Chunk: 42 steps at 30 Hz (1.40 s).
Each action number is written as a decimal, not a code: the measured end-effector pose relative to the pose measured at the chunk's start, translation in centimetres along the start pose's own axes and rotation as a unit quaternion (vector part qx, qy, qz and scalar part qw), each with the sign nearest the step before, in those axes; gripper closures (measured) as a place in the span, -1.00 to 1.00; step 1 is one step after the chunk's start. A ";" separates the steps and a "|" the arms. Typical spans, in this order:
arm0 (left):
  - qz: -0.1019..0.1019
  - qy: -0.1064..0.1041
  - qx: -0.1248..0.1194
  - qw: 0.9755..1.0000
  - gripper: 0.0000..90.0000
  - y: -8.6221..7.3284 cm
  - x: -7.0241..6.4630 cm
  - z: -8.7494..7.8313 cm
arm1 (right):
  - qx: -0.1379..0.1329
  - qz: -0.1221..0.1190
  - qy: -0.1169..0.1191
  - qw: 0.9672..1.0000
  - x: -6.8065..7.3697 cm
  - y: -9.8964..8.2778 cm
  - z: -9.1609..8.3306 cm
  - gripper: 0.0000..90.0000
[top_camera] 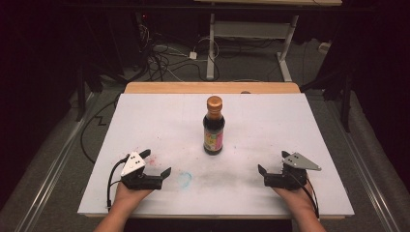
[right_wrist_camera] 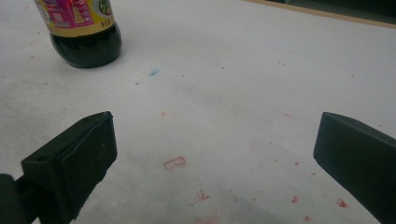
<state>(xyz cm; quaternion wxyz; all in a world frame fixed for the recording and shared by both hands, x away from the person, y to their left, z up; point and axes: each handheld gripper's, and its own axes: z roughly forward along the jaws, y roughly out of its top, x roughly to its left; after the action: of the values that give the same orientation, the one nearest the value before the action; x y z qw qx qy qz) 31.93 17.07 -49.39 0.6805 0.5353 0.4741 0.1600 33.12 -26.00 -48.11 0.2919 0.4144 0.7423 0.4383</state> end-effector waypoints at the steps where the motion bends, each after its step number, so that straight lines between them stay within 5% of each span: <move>1: 0.000 -0.001 -0.001 1.000 -1.00 0.0 0.0 0.0 | -0.001 0.003 -0.001 1.000 0.0 0.0 0.0 -1.00; 26: 0.007 -0.008 0.001 1.000 -0.98 -0.1 -0.1 -0.1 | -0.007 0.005 -0.001 1.000 -0.1 -0.1 -0.1 -0.93; 35: 0.004 -0.017 0.006 1.000 -0.75 -0.1 -0.1 -0.2 | -0.013 0.004 0.001 1.000 0.0 -0.1 -0.3 -0.48; 42: 0.007 -0.019 0.007 1.000 -0.71 -0.1 -0.1 -0.2 | -0.019 -0.003 0.000 1.000 0.1 -0.1 -0.4 0.18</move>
<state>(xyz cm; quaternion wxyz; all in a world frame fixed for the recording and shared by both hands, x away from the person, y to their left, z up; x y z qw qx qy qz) 31.67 17.03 -49.43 0.6847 0.5461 0.4582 0.1513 32.67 -26.11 -48.06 0.3005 0.4068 0.7351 0.4514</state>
